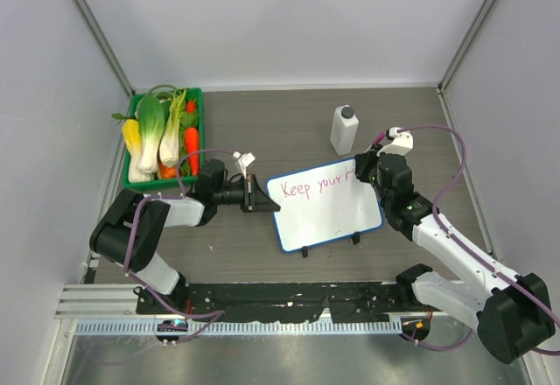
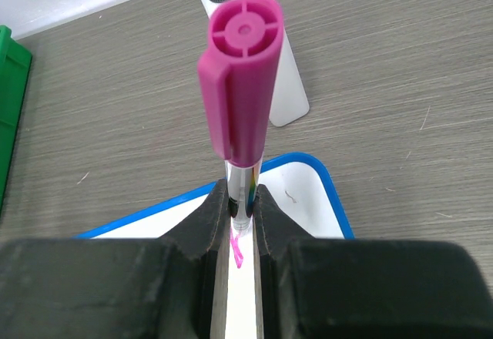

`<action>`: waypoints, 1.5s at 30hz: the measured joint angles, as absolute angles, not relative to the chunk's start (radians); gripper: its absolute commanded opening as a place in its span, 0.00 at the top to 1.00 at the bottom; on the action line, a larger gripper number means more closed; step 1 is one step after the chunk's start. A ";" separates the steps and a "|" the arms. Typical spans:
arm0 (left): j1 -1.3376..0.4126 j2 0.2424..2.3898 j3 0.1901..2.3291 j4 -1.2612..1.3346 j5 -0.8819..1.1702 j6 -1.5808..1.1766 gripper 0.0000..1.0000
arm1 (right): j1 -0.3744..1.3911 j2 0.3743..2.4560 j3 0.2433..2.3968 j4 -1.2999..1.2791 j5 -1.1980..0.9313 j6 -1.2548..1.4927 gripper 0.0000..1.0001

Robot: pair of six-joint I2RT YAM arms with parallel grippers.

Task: Write a sentence on the whiteboard
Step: Write on the whiteboard with the whiteboard.

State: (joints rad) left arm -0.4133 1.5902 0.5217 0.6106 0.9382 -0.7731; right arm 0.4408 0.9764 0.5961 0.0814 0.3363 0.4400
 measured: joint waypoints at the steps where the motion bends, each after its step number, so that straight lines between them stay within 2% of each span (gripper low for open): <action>1: -0.413 1.590 0.522 0.610 0.938 -0.773 1.00 | 0.441 0.976 0.596 0.081 0.339 0.440 0.98; 45: -0.417 1.590 0.525 0.608 0.937 -0.768 1.00 | 0.439 0.857 0.569 0.022 0.318 0.449 0.99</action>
State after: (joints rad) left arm -0.4171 1.5902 0.5255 0.6079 0.9375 -0.7685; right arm 0.4389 0.8574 0.5694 0.0223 0.3180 0.4488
